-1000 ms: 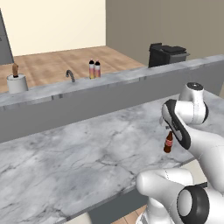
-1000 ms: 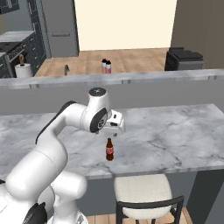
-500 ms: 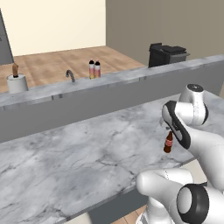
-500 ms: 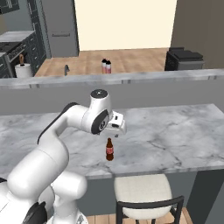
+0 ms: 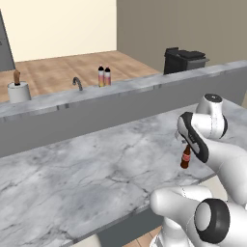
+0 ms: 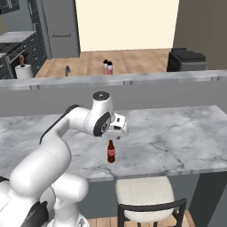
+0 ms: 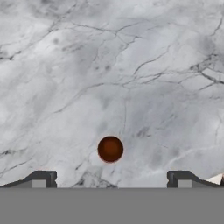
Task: Place the large bottle from the dining counter next to the other large bottle outside the sink, and place the small bottle from the dining counter next to the other small bottle inside the sink.
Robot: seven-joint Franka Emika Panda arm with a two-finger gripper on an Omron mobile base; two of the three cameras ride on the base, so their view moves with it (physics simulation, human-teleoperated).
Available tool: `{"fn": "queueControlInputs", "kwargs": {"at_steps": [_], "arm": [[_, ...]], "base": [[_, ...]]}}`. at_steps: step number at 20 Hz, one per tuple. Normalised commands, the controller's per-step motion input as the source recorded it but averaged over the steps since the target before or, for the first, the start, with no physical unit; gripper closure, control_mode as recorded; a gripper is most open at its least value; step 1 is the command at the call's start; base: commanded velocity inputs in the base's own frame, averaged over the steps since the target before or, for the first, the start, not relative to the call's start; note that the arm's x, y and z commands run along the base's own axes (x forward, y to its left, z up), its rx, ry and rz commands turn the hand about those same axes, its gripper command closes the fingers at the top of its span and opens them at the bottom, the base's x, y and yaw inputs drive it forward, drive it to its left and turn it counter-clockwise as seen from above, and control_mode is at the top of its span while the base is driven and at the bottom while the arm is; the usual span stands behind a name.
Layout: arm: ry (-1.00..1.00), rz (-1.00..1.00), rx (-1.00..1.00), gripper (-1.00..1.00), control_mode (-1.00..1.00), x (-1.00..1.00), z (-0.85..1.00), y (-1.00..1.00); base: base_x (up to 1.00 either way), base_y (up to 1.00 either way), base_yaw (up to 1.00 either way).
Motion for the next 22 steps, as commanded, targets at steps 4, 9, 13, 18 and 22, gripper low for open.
{"fn": "queueControlInputs", "kwargs": {"at_steps": [4, 9, 13, 18, 22], "arm": [[0.0, 0.0, 0.0, -1.0, -1.0, 0.07, -0.08, 0.0], [0.0, 0.0, 0.0, -1.0, -1.0, 0.04, -0.08, 0.0], [0.0, 0.0, 0.0, -1.0, -1.0, 0.01, -0.08, 0.0], [0.0, 0.0, 0.0, -1.0, -1.0, 0.01, -0.08, 0.0], [0.0, 0.0, 0.0, -1.0, -1.0, 0.02, -0.09, 0.0]], "base": [[0.0, 0.0, 0.0], [0.0, 0.0, 0.0], [0.0, 0.0, 0.0], [0.0, 0.0, 0.0], [0.0, 0.0, 0.0]]}}
